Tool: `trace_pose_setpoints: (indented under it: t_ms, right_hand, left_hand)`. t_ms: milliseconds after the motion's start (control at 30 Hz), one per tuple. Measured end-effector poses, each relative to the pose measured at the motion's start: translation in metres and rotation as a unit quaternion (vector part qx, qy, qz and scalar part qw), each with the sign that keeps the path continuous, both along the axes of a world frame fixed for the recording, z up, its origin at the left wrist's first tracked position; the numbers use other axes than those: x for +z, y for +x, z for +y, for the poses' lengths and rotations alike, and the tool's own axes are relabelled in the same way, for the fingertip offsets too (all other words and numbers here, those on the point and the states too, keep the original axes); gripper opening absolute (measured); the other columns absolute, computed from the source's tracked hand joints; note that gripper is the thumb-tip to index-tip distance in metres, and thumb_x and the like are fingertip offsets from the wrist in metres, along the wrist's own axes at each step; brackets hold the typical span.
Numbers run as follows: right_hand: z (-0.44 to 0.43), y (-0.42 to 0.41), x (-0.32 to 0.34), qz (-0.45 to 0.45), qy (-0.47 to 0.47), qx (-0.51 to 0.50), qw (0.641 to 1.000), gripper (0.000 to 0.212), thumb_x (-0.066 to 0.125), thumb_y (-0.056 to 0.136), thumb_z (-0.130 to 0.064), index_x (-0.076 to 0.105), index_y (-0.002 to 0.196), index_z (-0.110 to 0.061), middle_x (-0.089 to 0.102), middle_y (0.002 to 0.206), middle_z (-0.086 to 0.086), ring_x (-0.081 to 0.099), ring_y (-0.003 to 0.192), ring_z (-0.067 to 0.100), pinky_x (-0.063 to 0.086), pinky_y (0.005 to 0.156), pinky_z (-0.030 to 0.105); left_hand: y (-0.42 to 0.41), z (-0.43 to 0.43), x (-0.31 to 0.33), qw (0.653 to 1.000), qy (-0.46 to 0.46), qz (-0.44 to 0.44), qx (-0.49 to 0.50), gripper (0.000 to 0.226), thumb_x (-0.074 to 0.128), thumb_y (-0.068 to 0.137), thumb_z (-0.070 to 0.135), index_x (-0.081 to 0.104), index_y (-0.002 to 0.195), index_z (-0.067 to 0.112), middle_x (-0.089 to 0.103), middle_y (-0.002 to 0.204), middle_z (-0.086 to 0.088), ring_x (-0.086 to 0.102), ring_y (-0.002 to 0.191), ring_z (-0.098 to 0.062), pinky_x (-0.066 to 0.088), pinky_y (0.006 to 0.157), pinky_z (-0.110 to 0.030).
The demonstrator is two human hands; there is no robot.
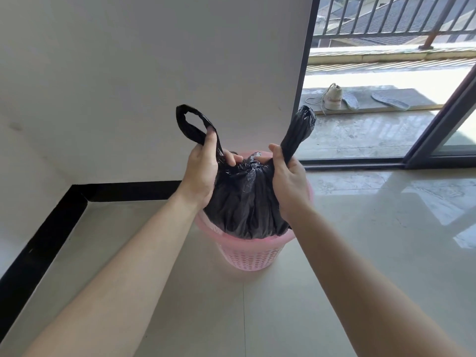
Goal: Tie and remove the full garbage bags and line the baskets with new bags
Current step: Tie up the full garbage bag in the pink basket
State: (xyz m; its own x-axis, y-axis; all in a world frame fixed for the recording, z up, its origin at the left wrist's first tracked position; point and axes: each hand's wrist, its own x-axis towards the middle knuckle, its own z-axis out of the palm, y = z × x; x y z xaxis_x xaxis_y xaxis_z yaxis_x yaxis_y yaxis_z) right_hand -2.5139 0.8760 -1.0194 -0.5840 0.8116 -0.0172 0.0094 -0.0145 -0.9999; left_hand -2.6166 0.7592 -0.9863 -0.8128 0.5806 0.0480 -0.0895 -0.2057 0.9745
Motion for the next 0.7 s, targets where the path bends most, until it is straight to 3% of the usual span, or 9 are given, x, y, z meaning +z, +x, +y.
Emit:
trace_pose_setpoints:
  t_ms: [67, 133, 233, 300, 367, 467, 533, 633, 700]
  right_hand:
    - [-0.002, -0.003, -0.001, 0.017, -0.013, 0.001, 1.000, 0.028, 0.047, 0.102, -0.046, 0.066, 0.112, -0.029, 0.069, 0.071, -0.032, 0.060, 0.072, -0.020, 0.043, 0.068, -0.002]
    - [-0.004, -0.003, -0.006, 0.027, -0.038, 0.003, 0.999, 0.031, 0.048, 0.102, -0.045, 0.067, 0.114, -0.024, 0.072, 0.074, -0.025, 0.065, 0.073, -0.012, 0.051, 0.074, 0.008]
    - [-0.003, -0.003, -0.014, 0.014, -0.011, 0.006, 1.000, 0.026, 0.046, 0.102, -0.047, 0.065, 0.096, -0.031, 0.072, 0.075, -0.024, 0.066, 0.072, -0.009, 0.049, 0.063, 0.006]
    - [-0.002, -0.003, -0.018, 0.004, 0.024, -0.004, 1.000, 0.029, 0.045, 0.102, -0.046, 0.064, 0.091, -0.027, 0.071, 0.071, -0.022, 0.064, 0.067, -0.009, 0.043, 0.057, 0.004]
    - [0.000, -0.004, -0.022, -0.025, 0.060, -0.010, 0.998, 0.036, 0.045, 0.103, -0.044, 0.066, 0.091, -0.017, 0.068, 0.067, -0.012, 0.060, 0.061, -0.001, 0.044, 0.056, 0.013]
    - [0.006, -0.005, -0.032, -0.115, 0.087, -0.002, 0.990, 0.030, 0.048, 0.102, -0.039, 0.069, 0.097, -0.018, 0.067, 0.079, 0.002, 0.060, 0.073, 0.015, 0.044, 0.064, 0.032]
    - [0.010, -0.006, -0.036, -0.142, 0.070, 0.013, 0.987, 0.027, 0.050, 0.101, -0.034, 0.070, 0.098, -0.017, 0.066, 0.075, 0.003, 0.059, 0.072, 0.020, 0.046, 0.067, 0.036]
    - [0.016, -0.001, -0.040, -0.171, 0.116, 0.027, 0.978, 0.028, 0.048, 0.102, -0.034, 0.067, 0.087, -0.021, 0.051, 0.058, -0.007, 0.047, 0.055, 0.013, 0.034, 0.055, 0.030]
    - [0.017, 0.007, -0.044, -0.166, 0.194, 0.038, 0.966, 0.032, 0.046, 0.103, -0.037, 0.052, 0.073, -0.031, 0.045, 0.057, -0.011, 0.042, 0.053, 0.008, 0.028, 0.054, 0.026]
  left_hand:
    - [0.003, 0.007, 0.001, 0.999, 0.034, -0.036, -0.006, 0.039, 0.069, 0.078, 0.044, 0.043, 0.085, 0.016, 0.049, 0.071, -0.003, 0.057, 0.067, -0.014, 0.046, 0.079, -0.032]
    - [0.003, 0.010, -0.005, 0.999, 0.024, -0.014, -0.034, 0.047, 0.074, 0.069, 0.031, 0.039, 0.098, 0.020, 0.050, 0.086, 0.001, 0.061, 0.074, -0.006, 0.050, 0.074, -0.026]
    - [0.004, 0.010, -0.014, 0.986, -0.112, 0.113, -0.043, 0.038, 0.058, 0.087, 0.028, 0.041, 0.121, 0.020, 0.056, 0.109, 0.002, 0.059, 0.104, -0.009, 0.047, 0.094, -0.031]
    - [0.009, 0.009, -0.015, 0.943, -0.206, 0.261, 0.002, 0.015, 0.042, 0.100, 0.031, 0.052, 0.106, 0.021, 0.057, 0.095, 0.005, 0.056, 0.092, -0.010, 0.042, 0.087, -0.028]
    - [0.014, 0.010, -0.013, 0.941, -0.177, 0.286, 0.041, 0.029, 0.035, 0.104, 0.032, 0.054, 0.089, 0.017, 0.061, 0.078, 0.004, 0.060, 0.078, -0.011, 0.044, 0.079, -0.024]
    - [0.018, 0.016, -0.005, 0.991, -0.031, 0.124, 0.044, 0.033, 0.032, 0.105, 0.029, 0.047, 0.079, 0.015, 0.052, 0.055, 0.003, 0.062, 0.061, -0.018, 0.054, 0.082, -0.031]
    - [0.016, 0.018, -0.006, 0.999, 0.028, 0.017, 0.042, 0.030, 0.033, 0.105, 0.024, 0.045, 0.079, 0.014, 0.036, 0.048, 0.007, 0.046, 0.047, -0.017, 0.057, 0.081, -0.039]
    - [0.013, 0.016, -0.015, 0.994, 0.042, -0.088, 0.050, 0.026, 0.035, 0.105, 0.019, 0.043, 0.081, 0.013, 0.027, 0.048, 0.007, 0.030, 0.045, -0.013, 0.054, 0.068, -0.034]
    - [0.009, 0.012, -0.018, 0.993, 0.010, -0.115, 0.009, 0.020, 0.046, 0.101, 0.013, 0.039, 0.083, 0.015, 0.028, 0.053, 0.007, 0.028, 0.047, -0.011, 0.049, 0.074, -0.035]
